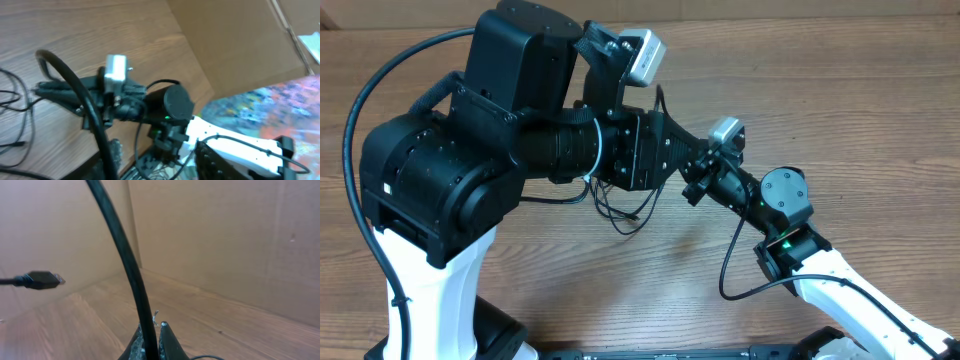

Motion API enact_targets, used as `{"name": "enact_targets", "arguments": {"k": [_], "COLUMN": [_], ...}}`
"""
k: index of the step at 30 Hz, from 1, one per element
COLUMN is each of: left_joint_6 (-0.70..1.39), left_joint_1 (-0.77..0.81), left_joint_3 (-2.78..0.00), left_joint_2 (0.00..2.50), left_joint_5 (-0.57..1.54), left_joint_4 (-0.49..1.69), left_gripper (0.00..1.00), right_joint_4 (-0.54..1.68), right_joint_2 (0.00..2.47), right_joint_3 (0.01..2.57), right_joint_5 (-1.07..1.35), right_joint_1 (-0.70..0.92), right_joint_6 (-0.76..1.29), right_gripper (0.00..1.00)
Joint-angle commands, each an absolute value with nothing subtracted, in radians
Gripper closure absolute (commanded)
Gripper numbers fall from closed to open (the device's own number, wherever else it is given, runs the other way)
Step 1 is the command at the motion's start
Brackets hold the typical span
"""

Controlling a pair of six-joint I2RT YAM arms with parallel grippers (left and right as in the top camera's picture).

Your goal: Untangle cables

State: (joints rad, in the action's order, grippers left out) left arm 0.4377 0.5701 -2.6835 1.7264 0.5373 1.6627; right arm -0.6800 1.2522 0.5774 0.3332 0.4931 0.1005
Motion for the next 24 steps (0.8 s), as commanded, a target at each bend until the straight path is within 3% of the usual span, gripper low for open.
{"name": "enact_targets", "arguments": {"k": [1,3,6,7,24], "left_joint_6": [0.434,0.433,0.418,0.418,0.418], "left_joint_1": [0.577,0.577,0.577,0.577,0.577], "left_joint_3": [-2.692,-2.692,-2.692,-2.692,-2.692], "left_joint_2": [1.734,1.734,1.734,1.734,1.734], "left_joint_5": [0.445,0.403,0.357,0.344,0.171], "left_joint_4": [1.677,1.689,1.689,1.689,1.689], "left_gripper": [0.44,0.35,0.02,0.00,0.00], "right_joint_4": [-0.678,-0.671,-0.662,-0.660,-0.327], "right_joint_2": [1.249,1.242,1.218,1.207,0.897], "right_joint_3": [0.590,0.590,0.590,0.590,0.635], "right_joint_5": [0.323,0.323,0.324,0.328,0.609], "right_joint_1": [0.442,0.410,0.356,0.340,-0.031], "right_joint_6": [0.100,0.100,0.101,0.104,0.456], "right_gripper": [0.96,0.96,0.96,0.96,0.96]}}
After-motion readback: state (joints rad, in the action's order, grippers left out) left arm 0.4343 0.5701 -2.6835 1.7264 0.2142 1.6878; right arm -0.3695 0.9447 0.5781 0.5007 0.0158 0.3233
